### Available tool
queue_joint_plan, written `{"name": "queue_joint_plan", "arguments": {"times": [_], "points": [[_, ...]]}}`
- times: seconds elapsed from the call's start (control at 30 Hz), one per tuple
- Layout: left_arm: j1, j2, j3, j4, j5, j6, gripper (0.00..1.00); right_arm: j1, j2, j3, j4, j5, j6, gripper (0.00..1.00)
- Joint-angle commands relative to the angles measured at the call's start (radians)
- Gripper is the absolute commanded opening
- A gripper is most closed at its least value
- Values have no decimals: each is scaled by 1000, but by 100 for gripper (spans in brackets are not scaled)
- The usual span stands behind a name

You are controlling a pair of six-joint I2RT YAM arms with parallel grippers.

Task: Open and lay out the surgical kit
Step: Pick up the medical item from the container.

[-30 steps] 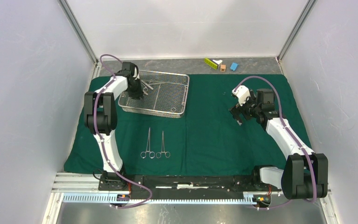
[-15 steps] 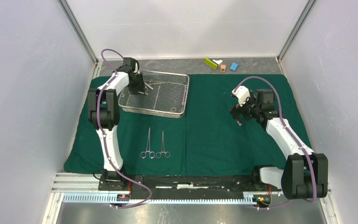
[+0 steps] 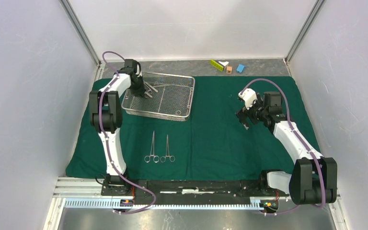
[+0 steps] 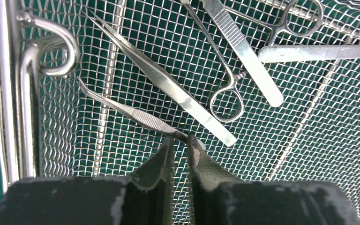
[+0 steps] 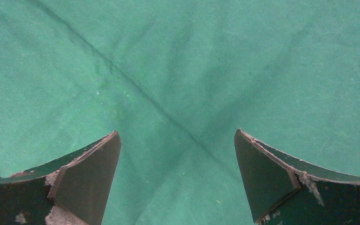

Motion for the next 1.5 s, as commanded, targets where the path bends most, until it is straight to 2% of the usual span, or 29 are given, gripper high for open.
{"name": "queue_joint_plan", "arguments": {"times": [0.0, 0.27, 0.47, 0.53, 0.63, 0.7, 0.87, 1.33, 1.47], "points": [[-14, -11, -21, -28, 116, -8, 15, -1, -8, 2, 14, -17, -10, 99], [-17, -113, -77, -28, 158, -27, 3, -1, -7, 6, 15, -19, -11, 99], [-16, -167, -107, -1, 142, -24, 2, -2, -2, 9, 14, -22, -11, 98], [-16, -170, -95, 14, 114, -15, 6, -2, -1, 9, 13, -22, -11, 98], [-16, -156, -62, 20, 76, -9, 25, -1, 2, 9, 12, -21, -12, 98], [-15, -137, -42, 17, 55, -6, 33, -2, 1, 7, 11, -20, -12, 98], [-16, -77, 7, -6, 26, -8, 45, -1, 4, 9, 11, -18, -13, 98], [-11, 13, 49, -16, -27, -19, 48, -2, 3, 7, 4, -20, -16, 97], [-9, 39, 55, -17, -20, -24, 43, -1, 1, 7, 4, -21, -18, 97]]}}
